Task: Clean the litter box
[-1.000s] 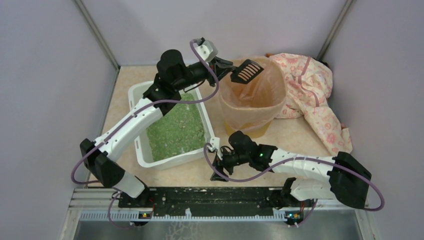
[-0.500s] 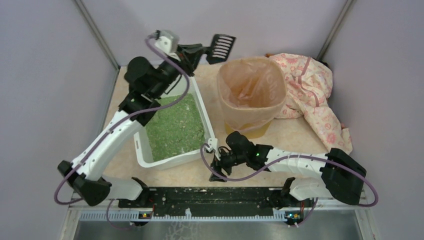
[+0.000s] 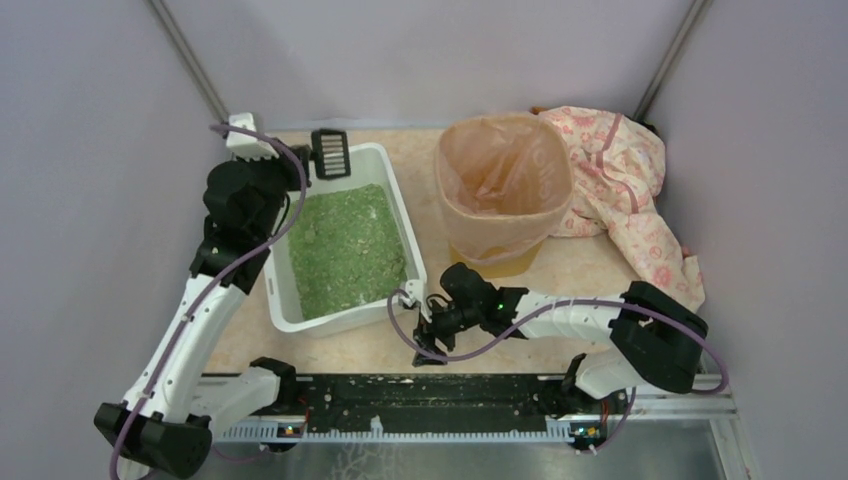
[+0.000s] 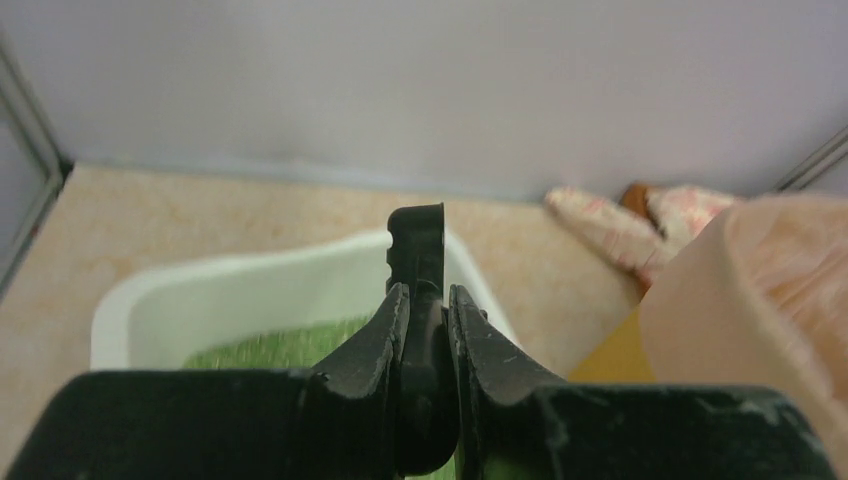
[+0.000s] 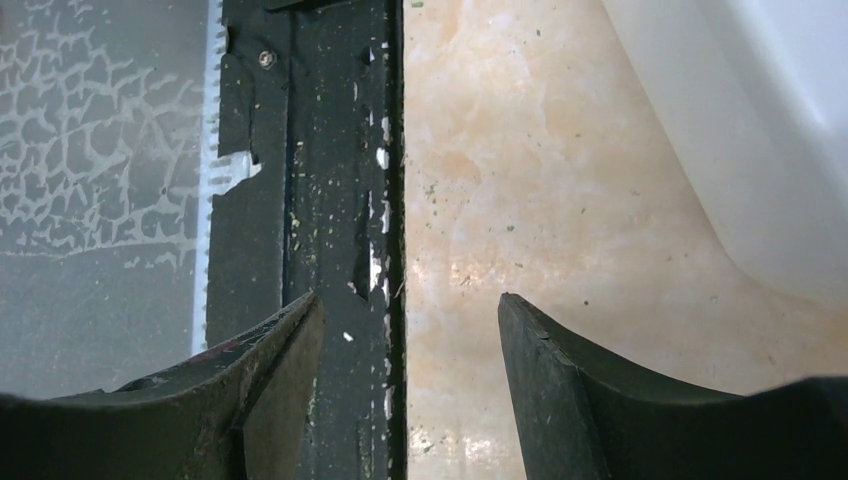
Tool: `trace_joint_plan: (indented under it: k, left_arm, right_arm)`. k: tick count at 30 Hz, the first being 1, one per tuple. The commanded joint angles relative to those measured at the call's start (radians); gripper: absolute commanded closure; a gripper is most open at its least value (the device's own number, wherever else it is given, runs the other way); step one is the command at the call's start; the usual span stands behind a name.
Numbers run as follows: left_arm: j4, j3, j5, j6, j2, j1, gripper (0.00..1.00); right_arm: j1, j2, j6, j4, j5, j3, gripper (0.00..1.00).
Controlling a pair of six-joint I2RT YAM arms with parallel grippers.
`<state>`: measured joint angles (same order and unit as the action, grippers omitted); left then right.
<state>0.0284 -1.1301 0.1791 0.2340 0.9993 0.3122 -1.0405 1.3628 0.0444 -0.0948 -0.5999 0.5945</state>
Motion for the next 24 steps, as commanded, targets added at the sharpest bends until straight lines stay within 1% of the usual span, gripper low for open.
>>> trace_joint_plan:
  k: [1,5,9,12,18,24]
  left_arm:
    - [0.114,0.152,0.046,0.011,-0.062,0.001,1.0]
    - [0.141,0.235,0.075,0.043,-0.097,0.0,1.0]
    - [0.186,0.245,0.124,0.047,-0.084,0.0,1.0]
    - [0.248,0.201,0.2,0.032,-0.043,-0.001,1.0]
    - [0.364,0.081,0.318,-0.007,0.09,-0.002,1.0]
    - [0.419,0.009,0.344,0.025,0.2,-0.038,1.0]
  right_arm:
    - [-0.006,0.054,0.005,-0.056,-0.014,0.051,0.35]
    - [-0.007,0.071,0.002,-0.067,-0.024,0.051,0.35]
    - [-0.006,0.091,0.003,-0.071,-0.024,0.054,0.35]
    - [-0.006,0.103,0.004,-0.073,-0.026,0.056,0.35]
    - [-0.006,0.13,0.011,-0.067,-0.033,0.069,0.35]
    - [-0.006,0.143,0.017,-0.065,-0.044,0.077,0.35]
